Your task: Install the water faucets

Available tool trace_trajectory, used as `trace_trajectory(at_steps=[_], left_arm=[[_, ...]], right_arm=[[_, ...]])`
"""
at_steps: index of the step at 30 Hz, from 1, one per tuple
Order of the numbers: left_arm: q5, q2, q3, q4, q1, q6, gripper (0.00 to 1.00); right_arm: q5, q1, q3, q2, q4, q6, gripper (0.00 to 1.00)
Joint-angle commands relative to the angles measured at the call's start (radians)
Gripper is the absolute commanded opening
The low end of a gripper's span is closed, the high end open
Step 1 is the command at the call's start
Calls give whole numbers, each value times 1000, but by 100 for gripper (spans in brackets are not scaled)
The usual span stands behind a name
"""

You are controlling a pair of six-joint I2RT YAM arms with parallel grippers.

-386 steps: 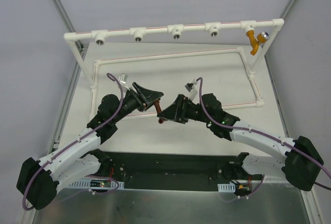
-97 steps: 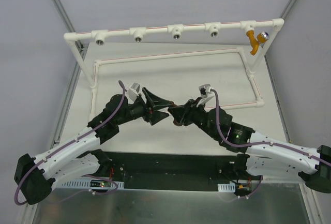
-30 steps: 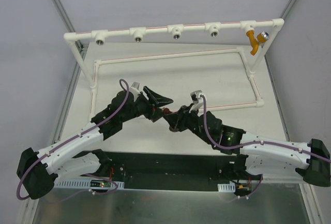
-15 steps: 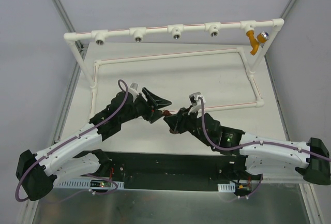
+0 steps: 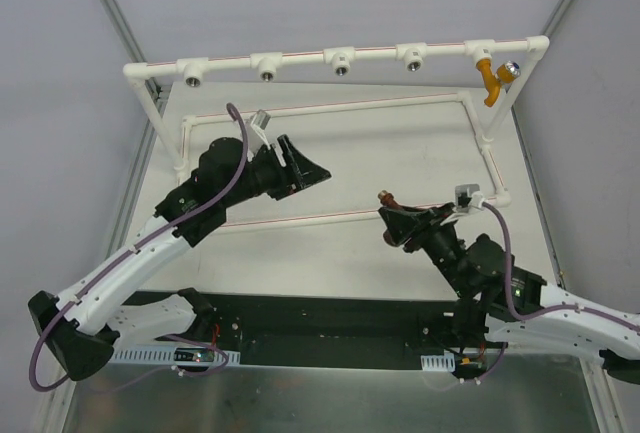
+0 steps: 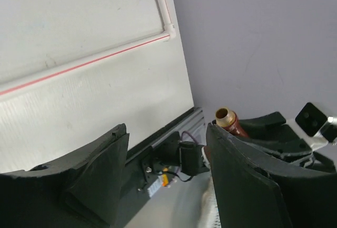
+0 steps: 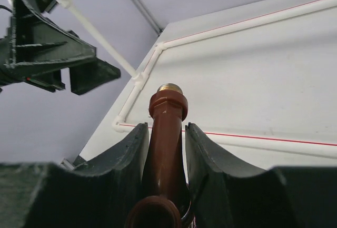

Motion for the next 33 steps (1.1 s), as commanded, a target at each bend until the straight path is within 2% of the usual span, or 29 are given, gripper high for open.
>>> trace_trajectory(at_steps=[1, 5, 13, 17, 22, 27, 33], left_arm=[[51, 74, 212, -150, 1, 402, 62], [31, 177, 444, -273, 1, 684, 64], [-64, 340, 781, -325, 1, 1210, 73], [-15, 438, 925, -390, 33, 1445, 75], [253, 619, 1162, -451, 217, 1430, 75], [267, 726, 1252, -451, 261, 1576, 75], [515, 852, 1389, -453, 380, 1482, 75]], right_arm=[[106, 3, 28, -81, -115, -45, 0], [112, 1, 68, -106, -189, -74, 0], [94, 3, 95, -92, -275, -96, 0], [80, 3, 74, -112, -280, -100, 0], [66, 3, 63, -131, -297, -102, 0], [57, 3, 68, -147, -332, -97, 0], [77, 3, 52, -174, -367, -90, 0]])
